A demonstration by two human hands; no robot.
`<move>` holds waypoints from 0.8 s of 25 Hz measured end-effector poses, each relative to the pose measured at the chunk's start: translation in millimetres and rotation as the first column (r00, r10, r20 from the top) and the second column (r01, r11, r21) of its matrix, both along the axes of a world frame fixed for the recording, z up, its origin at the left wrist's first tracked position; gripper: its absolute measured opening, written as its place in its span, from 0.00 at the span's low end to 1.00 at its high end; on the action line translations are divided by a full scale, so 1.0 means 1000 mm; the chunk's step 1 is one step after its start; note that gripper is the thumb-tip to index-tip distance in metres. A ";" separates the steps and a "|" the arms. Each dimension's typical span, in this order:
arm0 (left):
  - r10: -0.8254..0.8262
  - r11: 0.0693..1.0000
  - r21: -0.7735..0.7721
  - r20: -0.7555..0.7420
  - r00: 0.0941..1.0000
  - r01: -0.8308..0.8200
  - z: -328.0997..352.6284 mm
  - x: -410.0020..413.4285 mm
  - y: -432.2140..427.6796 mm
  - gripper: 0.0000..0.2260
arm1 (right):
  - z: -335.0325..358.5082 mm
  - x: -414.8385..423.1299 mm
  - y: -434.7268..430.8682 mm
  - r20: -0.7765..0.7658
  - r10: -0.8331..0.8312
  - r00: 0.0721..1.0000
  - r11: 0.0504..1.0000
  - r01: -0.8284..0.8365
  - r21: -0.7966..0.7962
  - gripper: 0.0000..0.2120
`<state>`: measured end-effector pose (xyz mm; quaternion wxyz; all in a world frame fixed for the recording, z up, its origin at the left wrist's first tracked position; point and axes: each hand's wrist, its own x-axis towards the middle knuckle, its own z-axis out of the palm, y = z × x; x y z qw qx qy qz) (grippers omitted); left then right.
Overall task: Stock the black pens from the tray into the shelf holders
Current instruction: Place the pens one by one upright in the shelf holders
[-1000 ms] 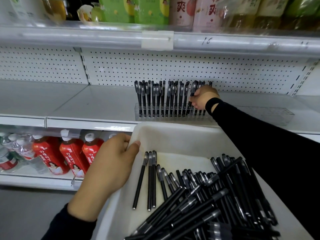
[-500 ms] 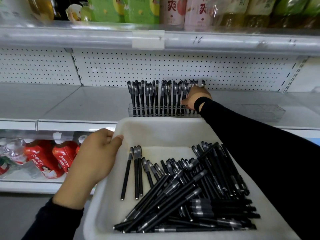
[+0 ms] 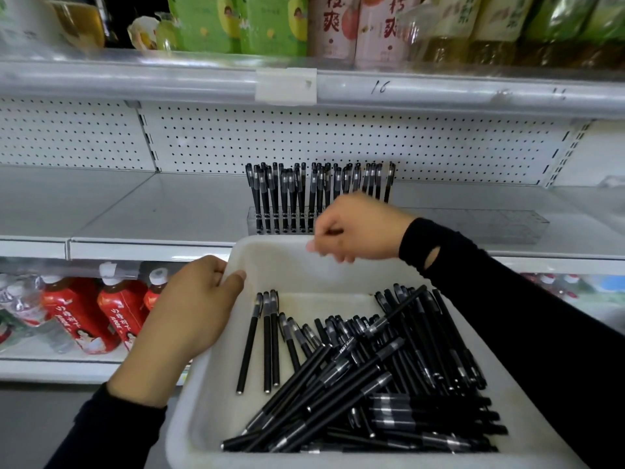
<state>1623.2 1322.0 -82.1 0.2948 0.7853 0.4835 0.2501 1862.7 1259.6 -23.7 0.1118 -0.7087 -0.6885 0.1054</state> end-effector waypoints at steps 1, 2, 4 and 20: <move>0.000 1.000 0.010 -0.002 1.000 0.000 0.001 0.000 -0.001 0.07 | -0.004 -0.009 -0.004 -0.039 0.064 0.997 0.990 -0.068 -0.119 0.10; -0.001 1.000 0.019 -0.004 1.000 0.001 0.002 0.001 -0.003 0.07 | -0.011 -0.013 -0.005 -0.044 0.107 0.993 0.970 -0.114 -0.214 0.08; 0.000 1.000 0.024 0.006 1.000 0.000 0.002 0.001 -0.004 0.06 | -0.031 -0.017 -0.004 0.053 0.190 0.980 0.927 -0.162 -0.338 0.14; 0.002 1.000 -0.020 0.076 0.997 -0.001 0.001 -0.001 -0.008 0.06 | -0.062 -0.046 -0.008 0.053 0.292 0.955 0.888 -0.250 -0.387 0.15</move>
